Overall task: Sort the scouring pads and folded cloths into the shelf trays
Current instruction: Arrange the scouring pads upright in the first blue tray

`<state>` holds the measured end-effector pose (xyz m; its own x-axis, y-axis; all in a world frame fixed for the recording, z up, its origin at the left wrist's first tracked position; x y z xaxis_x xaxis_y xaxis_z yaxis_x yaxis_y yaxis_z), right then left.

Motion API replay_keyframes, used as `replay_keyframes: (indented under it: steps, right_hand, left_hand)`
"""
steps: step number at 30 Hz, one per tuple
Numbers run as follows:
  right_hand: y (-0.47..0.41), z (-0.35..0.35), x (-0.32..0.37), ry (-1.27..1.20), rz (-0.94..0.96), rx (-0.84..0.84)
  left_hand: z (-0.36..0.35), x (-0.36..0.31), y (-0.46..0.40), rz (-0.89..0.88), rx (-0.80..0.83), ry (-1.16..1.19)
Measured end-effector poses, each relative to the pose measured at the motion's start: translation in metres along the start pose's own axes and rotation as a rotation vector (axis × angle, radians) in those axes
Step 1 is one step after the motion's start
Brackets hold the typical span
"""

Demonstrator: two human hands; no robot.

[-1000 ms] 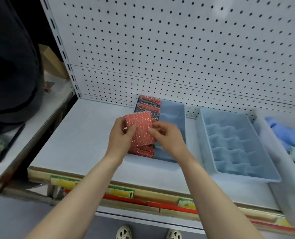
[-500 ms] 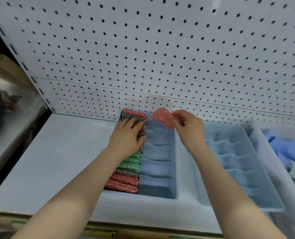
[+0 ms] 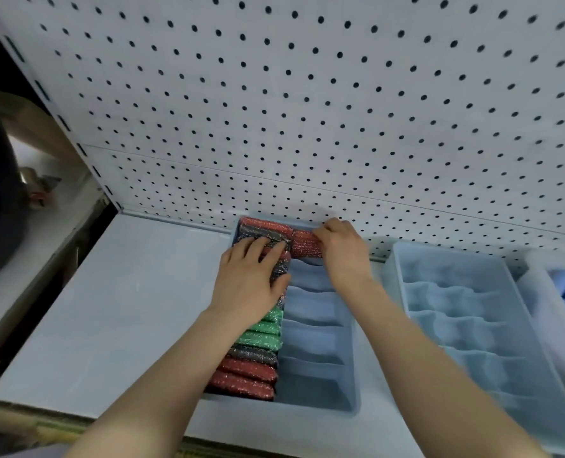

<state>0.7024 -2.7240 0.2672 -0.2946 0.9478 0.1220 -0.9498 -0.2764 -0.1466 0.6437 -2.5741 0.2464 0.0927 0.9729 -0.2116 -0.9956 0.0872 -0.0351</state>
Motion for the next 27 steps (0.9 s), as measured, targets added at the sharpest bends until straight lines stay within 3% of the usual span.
replay_keyframes:
  steps: [7, 14, 18, 23, 25, 27]
  right_hand:
    - [0.018, 0.017, 0.001, -0.158, 0.032, -0.024]
    - [0.106, 0.06, -0.03, -0.214, -0.024, -0.052]
    - [0.189, 0.111, -0.083, -0.216, -0.129, -0.24]
    - [0.289, 0.167, -0.195, -0.204, -0.345, -0.316]
    - [0.325, 0.182, -0.244, -0.173, -0.41, -0.27]
    - [0.357, 0.174, -0.291, -0.149, -0.475, -0.055]
  left_hand:
    - [0.006, -0.003, 0.002, -0.003, 0.004, 0.025]
    - [0.031, -0.039, 0.017, -0.064, 0.028, 0.142]
    - [0.044, -0.101, 0.041, -0.166, 0.007, 0.271]
    - [0.04, -0.208, 0.066, -0.275, 0.007, 0.412]
    - [0.033, -0.261, 0.077, -0.318, 0.008, 0.425]
    - [0.022, -0.316, 0.091, -0.38, 0.035, 0.43]
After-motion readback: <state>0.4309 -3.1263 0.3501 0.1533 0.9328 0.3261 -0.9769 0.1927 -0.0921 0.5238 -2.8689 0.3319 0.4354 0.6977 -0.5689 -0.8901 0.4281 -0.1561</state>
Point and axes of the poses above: each hand's wrist, its own y-axis away from the middle knuckle, its own z-axis out of the back of the hand, x = y × z, the point moved 10 cm from there along -y, towards the middle knuckle, and after that the axes turned 8 degrees about z, right-handed, at the moved point
